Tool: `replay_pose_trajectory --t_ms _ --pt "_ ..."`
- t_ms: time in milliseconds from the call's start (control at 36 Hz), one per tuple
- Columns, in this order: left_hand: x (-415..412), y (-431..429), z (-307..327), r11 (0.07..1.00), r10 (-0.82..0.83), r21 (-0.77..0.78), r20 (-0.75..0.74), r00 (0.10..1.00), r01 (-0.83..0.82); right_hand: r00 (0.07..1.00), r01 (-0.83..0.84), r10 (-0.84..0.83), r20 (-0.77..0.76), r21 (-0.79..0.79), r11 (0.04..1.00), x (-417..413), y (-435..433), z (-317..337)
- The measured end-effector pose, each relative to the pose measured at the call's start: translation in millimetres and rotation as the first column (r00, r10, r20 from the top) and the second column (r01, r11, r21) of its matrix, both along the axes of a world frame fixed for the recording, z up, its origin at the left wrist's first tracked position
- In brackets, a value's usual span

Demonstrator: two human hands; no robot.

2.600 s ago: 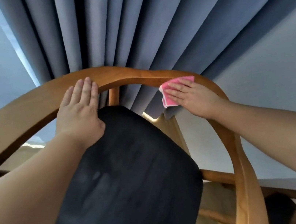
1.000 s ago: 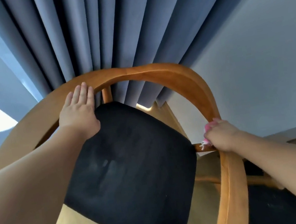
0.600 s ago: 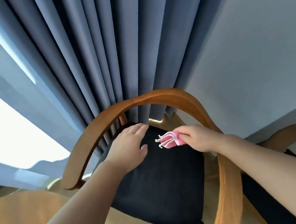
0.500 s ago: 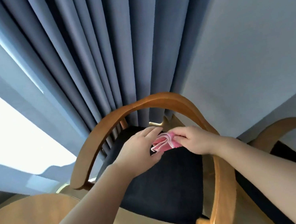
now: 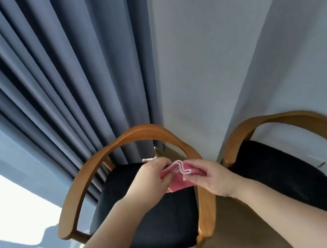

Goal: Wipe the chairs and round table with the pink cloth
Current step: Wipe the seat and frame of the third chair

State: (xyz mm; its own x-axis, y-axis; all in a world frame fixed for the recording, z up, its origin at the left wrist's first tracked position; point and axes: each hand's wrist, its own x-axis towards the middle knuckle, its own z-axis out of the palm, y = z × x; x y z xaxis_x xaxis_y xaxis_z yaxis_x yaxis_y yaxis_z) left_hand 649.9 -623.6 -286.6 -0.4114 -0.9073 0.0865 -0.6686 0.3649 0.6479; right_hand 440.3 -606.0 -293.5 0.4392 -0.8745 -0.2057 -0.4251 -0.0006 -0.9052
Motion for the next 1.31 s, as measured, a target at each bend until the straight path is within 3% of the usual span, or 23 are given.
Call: replay_pose_trajectory --t_ms 139,250,472,639,778,917,1306 --pt "-57.1 38.5 -7.7 0.999 -0.022 0.050 0.016 1.000 0.021 0.991 0.128 -0.131 0.023 0.088 0.988 -60.1 48.5 -2.7" --pt "-111.2 80.1 -17.1 0.979 -0.123 0.158 -0.050 0.991 0.130 0.965 0.261 -0.260 -0.033 0.067 0.963 -117.1 97.8 -11.9" --pt "-221.0 153.4 -36.1 0.933 -0.277 0.229 -0.032 0.960 0.277 0.891 0.451 -0.445 -0.091 0.061 0.890 -218.8 205.4 -27.2" --pt "-267.7 175.9 -42.0 0.911 -0.339 0.247 -0.015 0.941 0.332 0.831 0.546 -0.529 -0.174 0.072 0.835 -260.5 237.2 -35.1" --pt "-286.4 168.0 -48.4 0.913 -0.340 0.235 -0.011 0.940 0.333 0.874 0.481 -0.468 -0.131 0.091 0.872 -280.2 237.5 -48.9" --pt "-300.2 136.2 -62.9 0.905 -0.343 0.267 -0.001 0.939 0.331 0.858 0.499 -0.490 -0.156 0.026 0.866 -294.7 208.8 -64.9" --pt "-350.0 12.7 -116.6 0.875 -0.336 0.378 0.029 0.941 0.301 0.867 0.415 -0.377 -0.326 0.051 0.909 -327.8 72.3 -98.7"
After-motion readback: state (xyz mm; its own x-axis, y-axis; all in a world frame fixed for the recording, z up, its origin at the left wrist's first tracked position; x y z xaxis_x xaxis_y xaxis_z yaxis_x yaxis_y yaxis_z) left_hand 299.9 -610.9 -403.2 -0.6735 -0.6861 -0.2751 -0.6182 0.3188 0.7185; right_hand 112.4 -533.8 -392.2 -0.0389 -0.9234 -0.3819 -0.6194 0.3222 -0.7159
